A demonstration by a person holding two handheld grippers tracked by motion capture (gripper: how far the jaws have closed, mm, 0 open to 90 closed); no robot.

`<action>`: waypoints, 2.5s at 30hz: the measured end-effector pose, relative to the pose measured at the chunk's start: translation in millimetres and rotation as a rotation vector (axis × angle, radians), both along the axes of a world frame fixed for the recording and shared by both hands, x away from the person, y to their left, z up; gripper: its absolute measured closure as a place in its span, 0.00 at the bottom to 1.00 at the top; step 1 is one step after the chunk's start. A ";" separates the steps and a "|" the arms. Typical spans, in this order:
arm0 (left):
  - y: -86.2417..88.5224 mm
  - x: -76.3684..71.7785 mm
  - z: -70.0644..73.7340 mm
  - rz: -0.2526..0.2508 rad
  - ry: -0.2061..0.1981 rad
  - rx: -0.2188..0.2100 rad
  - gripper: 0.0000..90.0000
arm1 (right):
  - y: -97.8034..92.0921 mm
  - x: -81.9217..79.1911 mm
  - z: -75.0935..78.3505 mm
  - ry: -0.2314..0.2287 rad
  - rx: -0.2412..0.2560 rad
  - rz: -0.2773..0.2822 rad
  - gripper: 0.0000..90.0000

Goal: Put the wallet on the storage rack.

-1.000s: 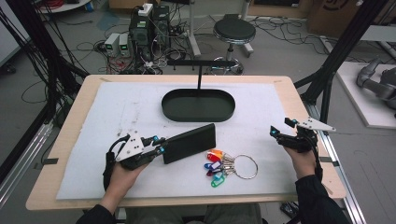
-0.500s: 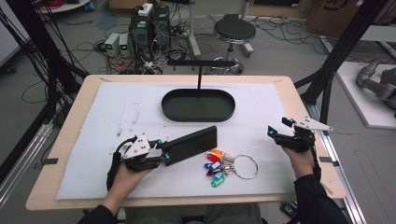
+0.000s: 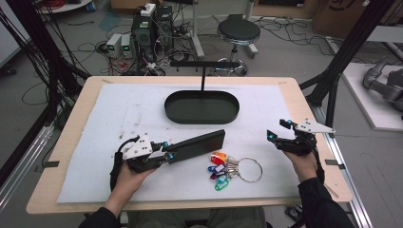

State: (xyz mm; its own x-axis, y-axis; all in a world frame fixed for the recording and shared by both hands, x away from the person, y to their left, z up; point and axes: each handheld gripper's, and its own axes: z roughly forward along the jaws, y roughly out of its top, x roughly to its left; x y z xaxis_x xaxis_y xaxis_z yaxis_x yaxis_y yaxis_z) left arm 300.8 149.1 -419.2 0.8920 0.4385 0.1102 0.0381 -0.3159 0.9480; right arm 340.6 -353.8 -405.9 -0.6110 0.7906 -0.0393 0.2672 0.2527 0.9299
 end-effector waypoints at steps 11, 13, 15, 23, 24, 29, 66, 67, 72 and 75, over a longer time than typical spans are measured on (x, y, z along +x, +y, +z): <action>-0.3 2.8 18.5 -0.120 -0.030 -0.063 0.83 | 26.2 -3.5 5.2 0.019 0.048 0.234 0.30; -3.6 3.3 20.1 -0.149 -0.034 -0.061 0.83 | 33.6 -3.7 5.5 0.046 0.067 0.322 0.30; -6.7 3.9 21.5 -0.172 -0.036 -0.066 0.83 | 42.5 -5.6 5.9 0.057 0.061 0.392 0.30; -24.3 3.8 25.8 -0.282 -0.042 -0.061 0.83 | 72.2 -10.7 6.4 0.099 0.061 0.565 0.35; -26.5 4.0 25.8 -0.289 -0.041 -0.062 0.83 | 74.9 -11.6 6.6 0.100 0.062 0.590 0.40; -28.9 6.7 24.2 -0.280 -0.018 -0.086 0.83 | 80.8 -18.7 7.8 0.054 0.024 0.664 0.79; -27.5 34.1 34.3 -0.153 0.001 -0.239 0.83 | 50.9 -16.9 13.2 -0.045 0.102 0.445 0.61; -26.7 36.3 35.6 -0.133 -0.008 -0.235 0.83 | 46.5 -16.1 13.5 -0.056 0.095 0.411 0.61; -25.0 49.7 36.3 -0.029 -0.045 -0.225 0.83 | 24.8 -13.1 14.3 -0.084 0.086 0.215 0.57; -26.5 60.5 36.1 0.023 -0.057 -0.207 0.83 | 12.4 -11.0 14.5 -0.089 0.098 0.107 0.52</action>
